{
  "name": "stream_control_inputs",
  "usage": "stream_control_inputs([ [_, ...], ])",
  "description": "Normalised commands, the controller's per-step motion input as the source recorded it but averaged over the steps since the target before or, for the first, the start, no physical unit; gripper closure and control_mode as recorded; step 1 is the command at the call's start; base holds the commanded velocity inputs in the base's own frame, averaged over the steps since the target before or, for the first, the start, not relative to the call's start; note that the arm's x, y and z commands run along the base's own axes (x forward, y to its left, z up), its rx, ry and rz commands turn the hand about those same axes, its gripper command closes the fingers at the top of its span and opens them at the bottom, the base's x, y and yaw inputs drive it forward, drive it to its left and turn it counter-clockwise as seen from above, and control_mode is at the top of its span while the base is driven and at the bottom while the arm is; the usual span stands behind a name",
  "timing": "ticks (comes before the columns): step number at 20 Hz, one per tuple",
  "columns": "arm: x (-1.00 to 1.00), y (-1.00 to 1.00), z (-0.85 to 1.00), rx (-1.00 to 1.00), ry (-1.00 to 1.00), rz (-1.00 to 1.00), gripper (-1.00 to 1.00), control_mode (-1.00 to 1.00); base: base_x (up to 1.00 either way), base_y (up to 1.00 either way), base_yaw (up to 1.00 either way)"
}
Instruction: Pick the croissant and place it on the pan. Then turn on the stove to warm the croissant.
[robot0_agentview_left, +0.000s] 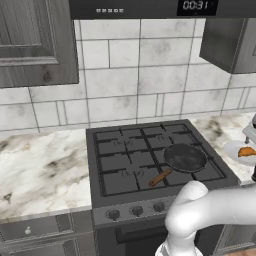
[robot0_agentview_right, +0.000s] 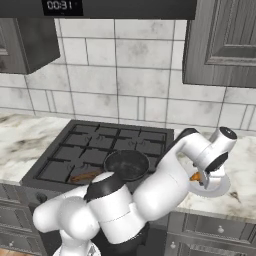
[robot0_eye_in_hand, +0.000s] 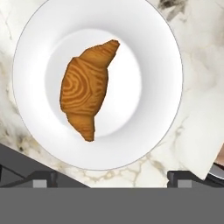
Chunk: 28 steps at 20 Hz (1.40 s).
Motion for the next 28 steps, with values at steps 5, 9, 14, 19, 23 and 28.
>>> stream_control_inputs([
  [5,0.14,0.0,-0.01,0.0,0.01,0.0,-1.0,-1.0,0.0,0.0,0.0],
  [9,0.09,0.0,-0.1,0.0,0.02,0.0,-1.0,-1.0,0.0,0.0,0.0],
  [14,0.02,0.0,-0.14,0.0,0.02,0.0,-1.0,-1.0,0.0,0.0,0.0],
  [19,0.03,0.0,-0.1,0.0,0.01,0.0,-1.0,-1.0,0.0,0.0,0.0],
  [23,0.08,0.0,-0.06,0.0,0.0,0.0,-1.0,-1.0,0.0,0.0,0.0],
  [28,0.15,0.0,-0.01,0.0,0.0,0.0,-1.0,-1.0,0.0,0.0,0.0],
])
